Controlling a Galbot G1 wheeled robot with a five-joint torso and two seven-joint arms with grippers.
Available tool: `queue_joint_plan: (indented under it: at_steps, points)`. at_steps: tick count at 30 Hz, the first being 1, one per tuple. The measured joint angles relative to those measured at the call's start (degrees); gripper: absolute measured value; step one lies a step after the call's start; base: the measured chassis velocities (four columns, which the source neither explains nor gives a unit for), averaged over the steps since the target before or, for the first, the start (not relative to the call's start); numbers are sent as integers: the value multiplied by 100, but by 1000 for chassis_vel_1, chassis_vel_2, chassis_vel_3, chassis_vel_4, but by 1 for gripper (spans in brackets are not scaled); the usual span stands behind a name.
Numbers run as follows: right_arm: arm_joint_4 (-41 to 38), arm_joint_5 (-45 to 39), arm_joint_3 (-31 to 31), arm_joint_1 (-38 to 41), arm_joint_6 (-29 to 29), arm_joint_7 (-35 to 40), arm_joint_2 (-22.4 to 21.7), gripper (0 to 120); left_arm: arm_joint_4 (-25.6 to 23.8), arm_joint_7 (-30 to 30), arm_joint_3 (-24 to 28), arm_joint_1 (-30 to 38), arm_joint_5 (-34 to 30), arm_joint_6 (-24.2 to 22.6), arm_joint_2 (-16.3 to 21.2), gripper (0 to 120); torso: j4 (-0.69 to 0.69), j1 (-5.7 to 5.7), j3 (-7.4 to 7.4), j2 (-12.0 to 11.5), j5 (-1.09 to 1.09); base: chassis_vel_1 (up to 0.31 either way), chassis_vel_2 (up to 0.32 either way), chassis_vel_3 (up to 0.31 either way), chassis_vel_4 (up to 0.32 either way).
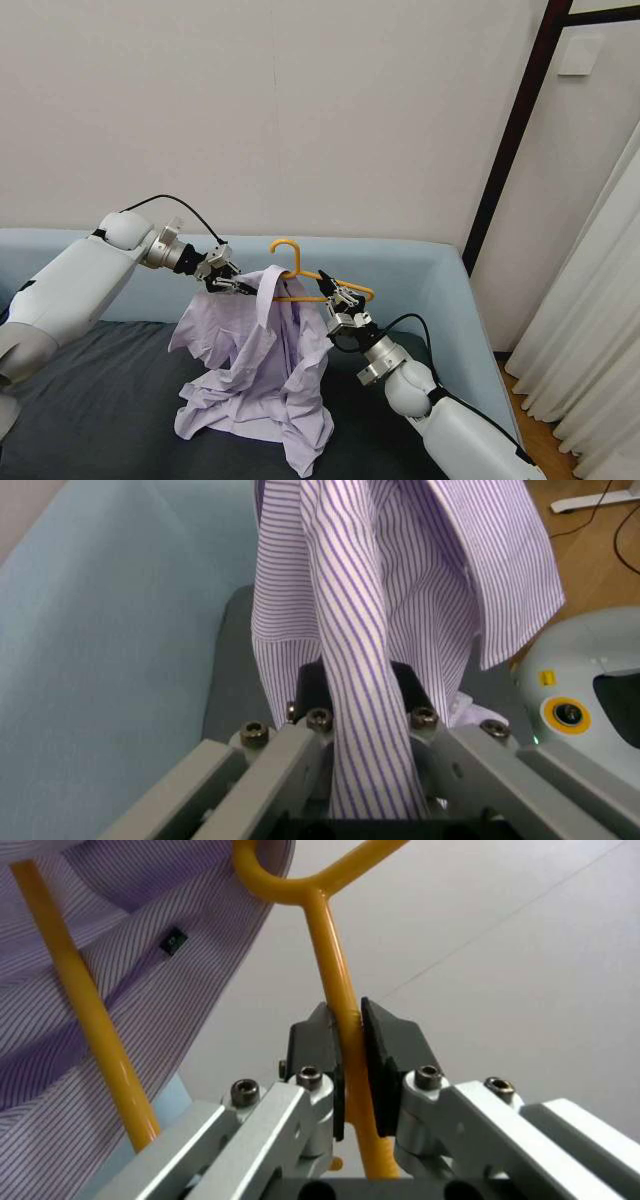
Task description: Pick up the clothes from the sofa and hang them on the clothes hanger.
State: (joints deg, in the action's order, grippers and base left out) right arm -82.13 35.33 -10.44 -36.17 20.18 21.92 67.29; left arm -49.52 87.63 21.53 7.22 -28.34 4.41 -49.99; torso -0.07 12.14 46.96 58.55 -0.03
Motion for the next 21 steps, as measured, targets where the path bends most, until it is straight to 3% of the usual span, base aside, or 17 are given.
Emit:
queue_joint_plan:
  at_steps: [6,9,11,14,15,16,18,21]
  points:
    - [-115,-349,-46,-41,-4,25,-24,23,47,-57,-53,-46,7,10,0,3,1,0,0,0,-1,0,0,0,0]
    - [-326,-1352,-132,-134,430,-345,-94,39,125,-124,-92,-57,8,39,3,3,0,0,0,0,0,0,0,0,0]
    - [-367,-1610,-158,-152,570,-443,-105,41,139,-132,-98,-59,9,42,3,3,0,0,0,0,-1,0,0,0,0]
    - [-519,-3399,-306,-320,1734,-1474,-137,57,194,-193,-133,-63,9,55,4,3,1,0,0,0,-1,0,0,0,0]
    - [-519,-3399,-306,-320,1734,-1474,-137,57,194,-193,-133,-63,9,55,4,3,1,0,0,0,-1,0,0,0,0]
    - [-579,-4034,-384,-402,1946,-1779,-155,62,206,-217,-144,-63,15,68,-2,3,1,0,0,0,-1,0,0,0,0]
    - [-784,-5317,-658,-650,1907,-2028,-256,72,225,-282,-198,-62,38,92,-31,3,1,0,0,0,0,0,0,0,0]
    - [-906,-6233,-819,-852,1605,-2006,-327,80,225,-332,-250,-61,41,107,-42,3,-1,0,0,1,0,0,0,0,0]
